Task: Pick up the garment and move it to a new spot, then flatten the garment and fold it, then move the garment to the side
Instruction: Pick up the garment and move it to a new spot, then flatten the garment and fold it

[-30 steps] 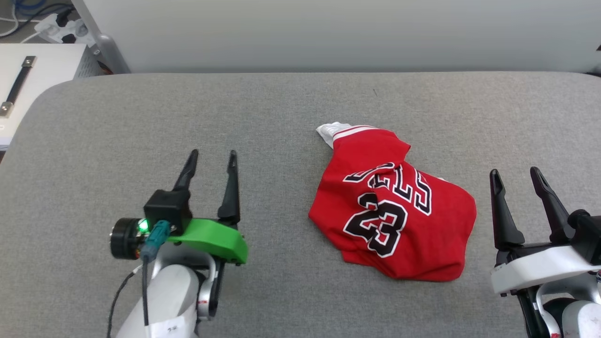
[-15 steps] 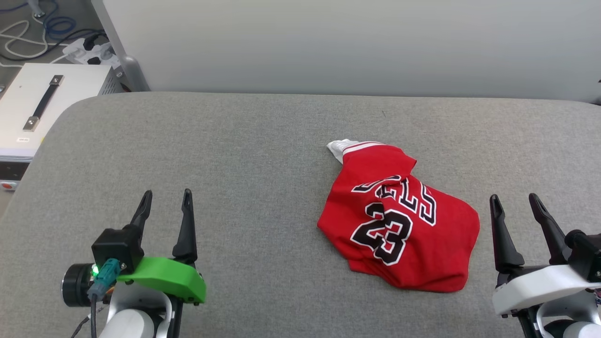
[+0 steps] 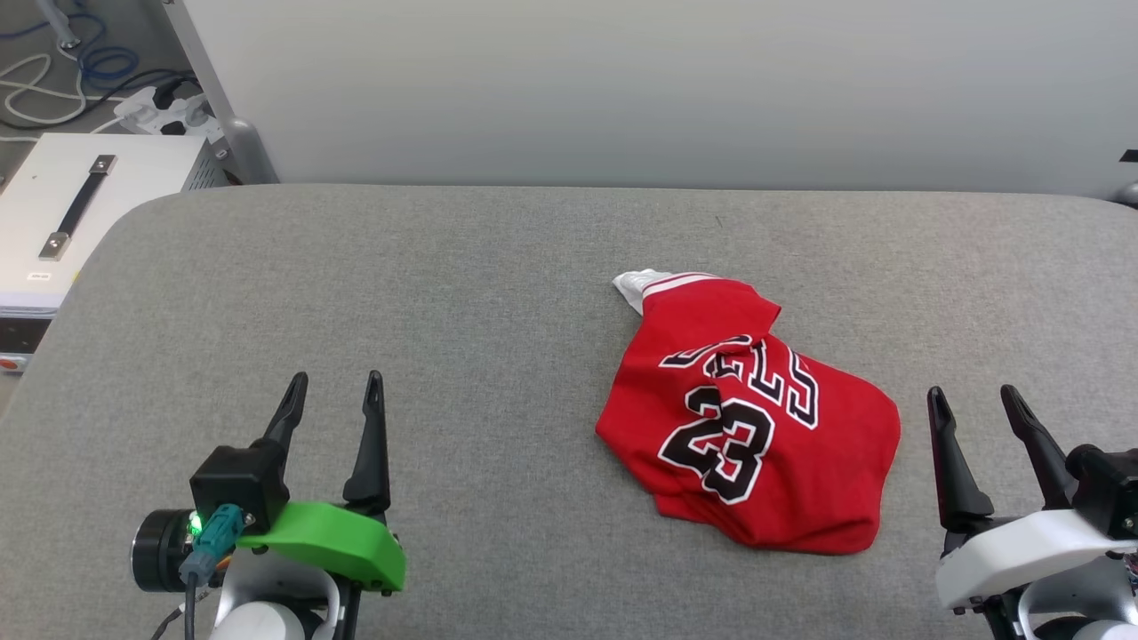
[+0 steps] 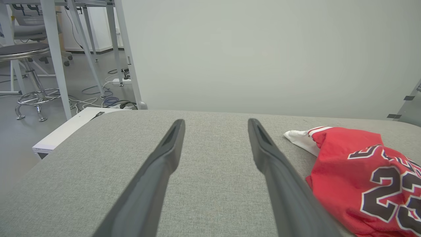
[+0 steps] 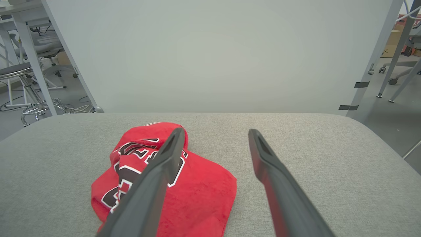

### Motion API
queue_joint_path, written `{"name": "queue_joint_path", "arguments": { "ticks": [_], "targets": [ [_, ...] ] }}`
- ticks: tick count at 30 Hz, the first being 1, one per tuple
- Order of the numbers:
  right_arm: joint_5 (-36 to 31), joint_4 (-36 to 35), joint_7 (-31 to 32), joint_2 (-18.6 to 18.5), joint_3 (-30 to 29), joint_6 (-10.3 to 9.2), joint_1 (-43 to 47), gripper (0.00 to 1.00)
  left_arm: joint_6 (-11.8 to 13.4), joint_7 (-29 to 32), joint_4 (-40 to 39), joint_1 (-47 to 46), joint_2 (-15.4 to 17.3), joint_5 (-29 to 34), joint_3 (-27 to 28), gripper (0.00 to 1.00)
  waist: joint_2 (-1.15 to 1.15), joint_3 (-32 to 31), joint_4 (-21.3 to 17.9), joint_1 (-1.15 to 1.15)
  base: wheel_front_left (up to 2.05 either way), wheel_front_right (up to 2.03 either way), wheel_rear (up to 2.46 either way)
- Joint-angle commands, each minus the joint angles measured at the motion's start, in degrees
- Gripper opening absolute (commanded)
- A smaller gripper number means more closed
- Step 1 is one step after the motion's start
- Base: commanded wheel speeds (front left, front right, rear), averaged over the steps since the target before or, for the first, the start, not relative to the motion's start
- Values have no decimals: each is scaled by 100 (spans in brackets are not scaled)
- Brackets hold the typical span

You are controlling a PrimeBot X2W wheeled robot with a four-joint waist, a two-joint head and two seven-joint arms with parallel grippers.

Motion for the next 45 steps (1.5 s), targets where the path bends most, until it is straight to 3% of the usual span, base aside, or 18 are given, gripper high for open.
{"name": "queue_joint_path", "arguments": {
  "ticks": [1,12,20,31,40,41,43,45],
  "targets": [
    [3,-22,19,-27,-18,-5,40,100,36,11,-25,89,31,9,4,100,0,17,9,0,0,0,0],
    [406,425,582,-349,-531,-5,-276,100,79,-132,-39,-99,-64,-8,10,100,0,294,226,0,0,0,0],
    [1062,1120,1813,-899,-727,-5,-785,100,62,-311,24,-369,-237,-10,-56,100,0,736,467,0,0,0,0],
    [1828,1759,3192,-1638,417,-5,-1415,100,-26,-512,274,-738,-442,-10,-160,100,0,1176,743,0,0,0,0],
    [2316,2484,3912,-1735,1140,-5,-1261,100,-64,-609,452,-839,-525,-25,-196,100,0,1313,863,0,0,0,0],
    [2333,2521,3947,-1736,1196,-5,-1237,79,-65,-616,468,-843,-529,-28,-197,100,0,1312,862,0,0,0,0],
    [2397,2548,3952,-1702,1242,-5,-1204,0,-62,-625,497,-838,-526,-30,-197,100,0,1290,847,0,0,0,0],
    [2416,2530,3917,-1695,1272,-5,-1175,0,-54,-626,522,-825,-519,-33,-197,100,0,1226,814,0,0,0,0]
  ]
}}
